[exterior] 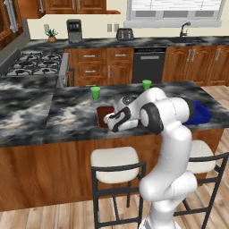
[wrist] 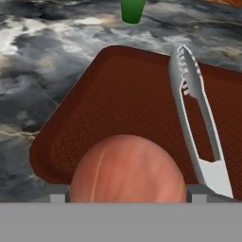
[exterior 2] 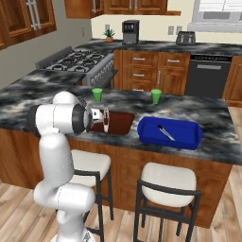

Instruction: Gather the onion and eggplant from the fridge and place them on a tray on the dining counter. Then gather the fish and chicken drumstick from the fridge and place them on the other tray.

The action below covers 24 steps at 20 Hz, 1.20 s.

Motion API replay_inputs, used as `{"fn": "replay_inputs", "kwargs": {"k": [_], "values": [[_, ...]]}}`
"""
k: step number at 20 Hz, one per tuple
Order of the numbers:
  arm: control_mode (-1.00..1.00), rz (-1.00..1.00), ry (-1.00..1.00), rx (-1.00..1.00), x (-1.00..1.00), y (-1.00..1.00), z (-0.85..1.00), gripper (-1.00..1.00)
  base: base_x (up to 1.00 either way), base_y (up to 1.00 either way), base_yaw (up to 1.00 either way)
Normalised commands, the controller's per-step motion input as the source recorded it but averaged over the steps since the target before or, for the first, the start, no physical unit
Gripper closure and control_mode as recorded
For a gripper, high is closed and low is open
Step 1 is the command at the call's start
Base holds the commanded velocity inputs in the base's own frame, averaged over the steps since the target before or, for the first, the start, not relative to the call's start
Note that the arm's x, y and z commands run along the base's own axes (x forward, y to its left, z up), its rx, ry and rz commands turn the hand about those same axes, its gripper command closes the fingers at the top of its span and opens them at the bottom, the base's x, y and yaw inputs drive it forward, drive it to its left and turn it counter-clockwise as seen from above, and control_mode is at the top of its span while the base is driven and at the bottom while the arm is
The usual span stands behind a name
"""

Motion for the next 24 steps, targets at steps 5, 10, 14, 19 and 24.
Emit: {"fn": "replay_inputs", "kwargs": {"k": [5,10,14,19,24], "values": [[-1.00,0.00,0.00,-0.04,0.40,0.14,-0.28,1.00,0.00,0.00,0.00],[-1.00,0.00,0.00,-0.04,0.42,0.18,-0.19,1.00,0.00,0.00,0.00],[-1.00,0.00,0.00,-0.04,0.38,0.17,-0.16,1.00,0.00,0.00,0.00],[-1.00,0.00,0.00,-0.02,0.36,0.08,-0.10,-1.00,0.00,0.00,0.00],[-1.00,0.00,-0.14,0.00,0.06,-0.06,0.03,-1.00,0.00,0.00,0.00]]}}
